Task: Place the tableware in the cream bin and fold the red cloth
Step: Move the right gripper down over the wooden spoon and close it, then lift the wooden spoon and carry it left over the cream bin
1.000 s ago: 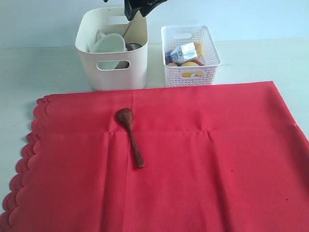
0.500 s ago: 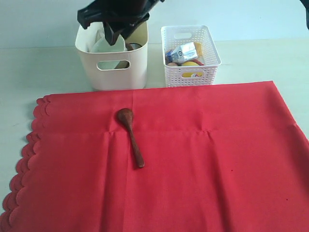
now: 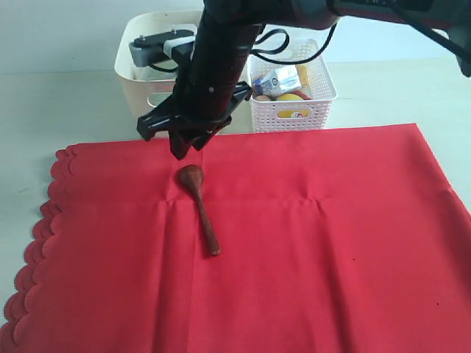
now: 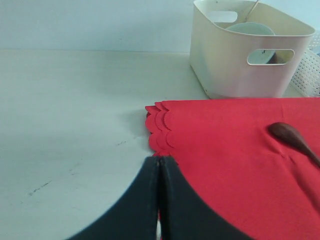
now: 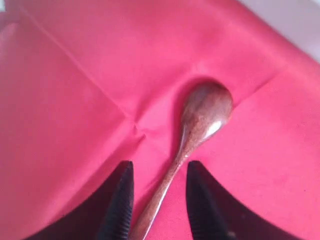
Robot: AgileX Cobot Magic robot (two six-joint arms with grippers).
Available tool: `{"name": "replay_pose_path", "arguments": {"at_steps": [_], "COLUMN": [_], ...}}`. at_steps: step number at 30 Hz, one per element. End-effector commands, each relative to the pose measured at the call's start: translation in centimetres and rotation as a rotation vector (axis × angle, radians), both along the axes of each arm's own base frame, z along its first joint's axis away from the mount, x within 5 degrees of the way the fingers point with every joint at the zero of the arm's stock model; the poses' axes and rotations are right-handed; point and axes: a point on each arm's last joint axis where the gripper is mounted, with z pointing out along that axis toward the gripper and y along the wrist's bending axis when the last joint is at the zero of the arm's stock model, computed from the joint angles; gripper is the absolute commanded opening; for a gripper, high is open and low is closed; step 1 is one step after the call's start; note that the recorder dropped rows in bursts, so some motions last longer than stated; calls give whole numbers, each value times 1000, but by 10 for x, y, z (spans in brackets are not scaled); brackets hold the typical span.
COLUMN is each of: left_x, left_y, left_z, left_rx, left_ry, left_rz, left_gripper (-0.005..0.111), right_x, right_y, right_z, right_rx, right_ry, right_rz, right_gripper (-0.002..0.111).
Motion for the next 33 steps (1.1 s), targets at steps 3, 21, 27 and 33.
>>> {"name": "replay_pose_path", "arguments": {"at_steps": [3,21,27,33], "left_x": [0,0,0,0], "left_y": [0,0,0,0], "left_z": [0,0,0,0], "left_rx": [-13,-13,-13,-13], "left_ry": [-10,-10,-10,-10], "left_rz": [-3,-3,-3,-3], "left_gripper": [0,0,0,0], "right_x": [-5,-6,-6,-6], "right_y": [-4,7,7,7], "right_z": [-21,-84,-95,-107], "right_rx": [-7,-145,-160,-175], "right_ry": [16,53,67,83], "right_rz": [-24,-113,-113,-113], "right_gripper": [35,35,35,26]}}
